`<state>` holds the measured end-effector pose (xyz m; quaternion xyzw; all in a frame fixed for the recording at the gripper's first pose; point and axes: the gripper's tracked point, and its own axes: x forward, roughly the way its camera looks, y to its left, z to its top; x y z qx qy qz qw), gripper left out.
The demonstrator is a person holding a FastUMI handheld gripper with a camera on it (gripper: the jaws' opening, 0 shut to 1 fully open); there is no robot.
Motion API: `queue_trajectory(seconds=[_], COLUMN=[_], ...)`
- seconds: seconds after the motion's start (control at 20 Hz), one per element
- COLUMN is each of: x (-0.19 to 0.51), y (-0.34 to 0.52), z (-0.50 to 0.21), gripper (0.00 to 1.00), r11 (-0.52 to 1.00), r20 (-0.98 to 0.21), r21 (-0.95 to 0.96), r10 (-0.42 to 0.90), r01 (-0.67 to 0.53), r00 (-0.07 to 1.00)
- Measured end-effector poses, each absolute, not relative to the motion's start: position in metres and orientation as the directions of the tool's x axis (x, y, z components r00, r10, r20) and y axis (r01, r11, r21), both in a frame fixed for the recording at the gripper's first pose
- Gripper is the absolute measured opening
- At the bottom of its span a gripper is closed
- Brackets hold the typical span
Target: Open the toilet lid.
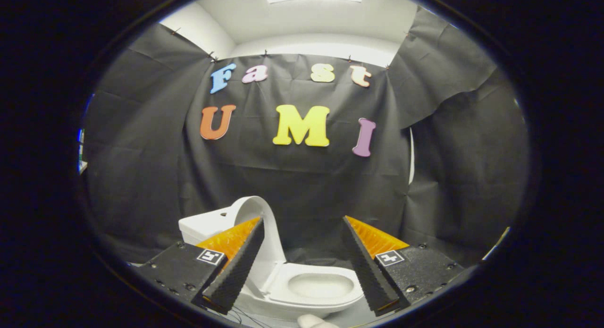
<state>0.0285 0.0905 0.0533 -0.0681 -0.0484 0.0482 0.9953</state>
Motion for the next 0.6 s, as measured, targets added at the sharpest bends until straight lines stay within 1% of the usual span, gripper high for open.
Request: queue_trajectory(seconds=[0.25, 0.45, 0.6], x=[0.004, -0.009, -0.019], y=[0.028, -0.017, -0.035], z=[0.025, -0.016, -0.042], gripper=[1.00, 1.00, 1.00], r11=[0.993, 0.993, 0.996], r20=[0.116, 0.067, 0.022], r21=[-0.101, -0.116, -0.088], r10=[0.072, 0.002, -0.022], r01=[-0.060, 0.005, 0.024], r00=[0.991, 0.998, 1.000])
